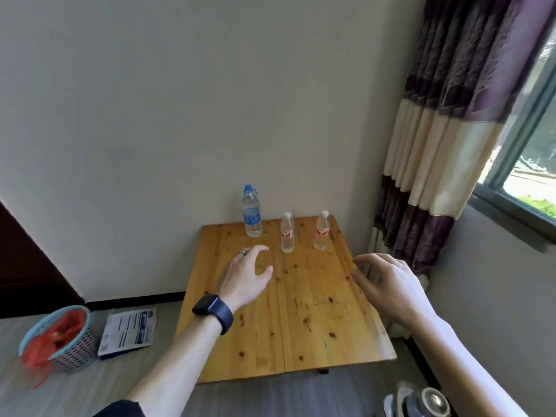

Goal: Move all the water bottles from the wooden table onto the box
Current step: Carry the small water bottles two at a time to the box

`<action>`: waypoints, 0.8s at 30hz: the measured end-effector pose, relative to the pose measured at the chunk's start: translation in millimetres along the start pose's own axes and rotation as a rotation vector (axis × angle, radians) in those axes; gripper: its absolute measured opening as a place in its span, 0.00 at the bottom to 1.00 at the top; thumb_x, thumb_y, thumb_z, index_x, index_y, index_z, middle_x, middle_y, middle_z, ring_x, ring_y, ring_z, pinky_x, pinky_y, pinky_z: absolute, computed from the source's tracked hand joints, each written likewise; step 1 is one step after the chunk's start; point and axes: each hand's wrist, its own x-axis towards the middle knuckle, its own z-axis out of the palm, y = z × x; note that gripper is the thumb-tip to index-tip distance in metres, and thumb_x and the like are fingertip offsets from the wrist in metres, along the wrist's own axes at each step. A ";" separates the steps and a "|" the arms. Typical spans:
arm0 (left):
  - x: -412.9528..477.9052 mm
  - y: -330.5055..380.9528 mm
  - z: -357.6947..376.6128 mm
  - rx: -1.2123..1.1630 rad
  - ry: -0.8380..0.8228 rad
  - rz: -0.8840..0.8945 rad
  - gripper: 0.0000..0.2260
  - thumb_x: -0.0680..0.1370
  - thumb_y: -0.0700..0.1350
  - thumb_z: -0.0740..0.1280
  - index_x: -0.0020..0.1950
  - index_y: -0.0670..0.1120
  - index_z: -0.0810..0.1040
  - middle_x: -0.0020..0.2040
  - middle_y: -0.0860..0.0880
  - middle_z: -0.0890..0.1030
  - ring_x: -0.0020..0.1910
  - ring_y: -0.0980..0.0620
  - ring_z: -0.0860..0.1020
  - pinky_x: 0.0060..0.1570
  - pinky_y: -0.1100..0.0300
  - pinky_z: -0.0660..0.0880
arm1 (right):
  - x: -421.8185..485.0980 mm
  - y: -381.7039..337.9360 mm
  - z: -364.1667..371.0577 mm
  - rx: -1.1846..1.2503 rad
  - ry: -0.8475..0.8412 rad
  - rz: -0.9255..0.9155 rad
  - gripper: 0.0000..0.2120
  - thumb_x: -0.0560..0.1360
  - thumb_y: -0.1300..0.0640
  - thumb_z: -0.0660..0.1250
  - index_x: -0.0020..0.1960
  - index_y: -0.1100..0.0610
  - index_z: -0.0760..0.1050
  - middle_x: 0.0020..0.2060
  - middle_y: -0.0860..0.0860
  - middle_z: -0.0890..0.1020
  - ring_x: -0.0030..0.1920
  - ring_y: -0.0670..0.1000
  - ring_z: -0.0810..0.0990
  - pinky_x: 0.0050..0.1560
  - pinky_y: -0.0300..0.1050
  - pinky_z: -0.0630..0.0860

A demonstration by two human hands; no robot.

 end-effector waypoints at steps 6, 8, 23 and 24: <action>107.8 -33.9 48.7 -0.076 -0.092 -0.119 0.19 0.79 0.55 0.66 0.69 0.58 0.69 0.68 0.51 0.75 0.62 0.48 0.76 0.57 0.52 0.77 | 85.3 52.1 59.9 0.076 -0.067 0.095 0.13 0.77 0.38 0.63 0.59 0.38 0.78 0.61 0.41 0.78 0.63 0.51 0.75 0.60 0.47 0.73; 132.6 -48.8 74.4 -0.089 -0.145 -0.177 0.19 0.79 0.56 0.66 0.69 0.57 0.70 0.67 0.52 0.75 0.56 0.51 0.79 0.54 0.52 0.79 | 108.5 72.5 90.1 0.110 -0.127 0.131 0.14 0.77 0.38 0.62 0.60 0.39 0.78 0.61 0.42 0.78 0.63 0.50 0.76 0.60 0.47 0.74; 376.4 -117.6 235.3 -0.217 -0.238 -0.615 0.38 0.76 0.57 0.71 0.79 0.53 0.54 0.76 0.46 0.64 0.70 0.46 0.70 0.58 0.58 0.70 | 412.5 180.4 265.4 0.318 -0.403 0.354 0.44 0.72 0.34 0.69 0.79 0.50 0.53 0.76 0.51 0.65 0.73 0.54 0.68 0.67 0.52 0.71; 394.1 -120.6 242.0 -0.229 -0.221 -0.623 0.40 0.75 0.57 0.71 0.79 0.53 0.52 0.77 0.45 0.62 0.71 0.45 0.68 0.59 0.58 0.69 | 432.9 182.4 276.1 0.359 -0.387 0.372 0.48 0.71 0.33 0.70 0.80 0.50 0.51 0.77 0.50 0.63 0.75 0.54 0.66 0.69 0.52 0.69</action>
